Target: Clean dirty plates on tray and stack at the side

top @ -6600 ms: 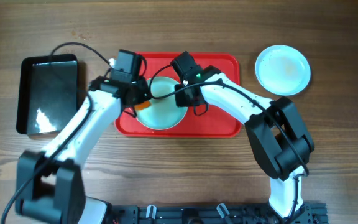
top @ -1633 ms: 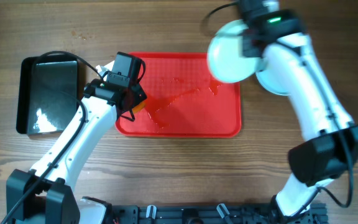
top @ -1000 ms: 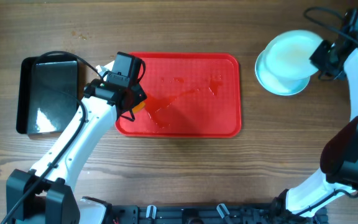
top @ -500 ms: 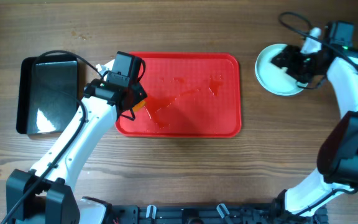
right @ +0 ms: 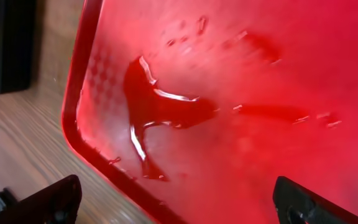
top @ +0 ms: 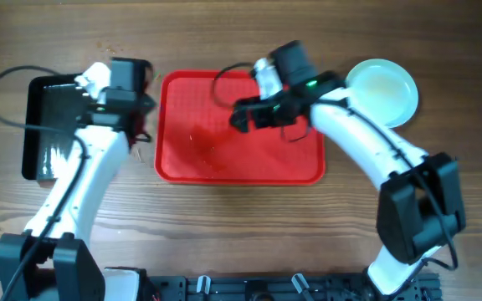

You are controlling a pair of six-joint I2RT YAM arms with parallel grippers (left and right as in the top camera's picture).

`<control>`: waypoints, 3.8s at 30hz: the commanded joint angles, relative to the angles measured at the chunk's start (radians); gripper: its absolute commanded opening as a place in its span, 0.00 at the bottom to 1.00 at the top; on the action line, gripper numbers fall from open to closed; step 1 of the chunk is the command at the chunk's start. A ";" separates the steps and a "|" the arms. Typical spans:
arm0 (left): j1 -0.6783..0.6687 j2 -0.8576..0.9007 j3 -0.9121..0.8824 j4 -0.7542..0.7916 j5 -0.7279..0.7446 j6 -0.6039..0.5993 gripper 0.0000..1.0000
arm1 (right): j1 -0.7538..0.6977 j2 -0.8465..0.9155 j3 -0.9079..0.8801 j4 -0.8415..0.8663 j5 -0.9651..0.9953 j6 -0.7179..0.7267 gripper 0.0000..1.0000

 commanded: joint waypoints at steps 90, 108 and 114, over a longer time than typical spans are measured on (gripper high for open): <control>0.439 -0.259 0.004 -0.201 0.595 0.005 1.00 | 0.185 -0.680 -0.143 -0.242 0.374 0.122 1.00; 0.439 -0.259 0.004 -0.201 0.595 0.005 1.00 | -0.162 -1.283 -0.999 0.477 0.047 0.080 1.00; 0.439 -0.259 0.004 -0.201 0.595 0.005 1.00 | -0.310 -1.467 -1.125 0.509 0.043 0.234 1.00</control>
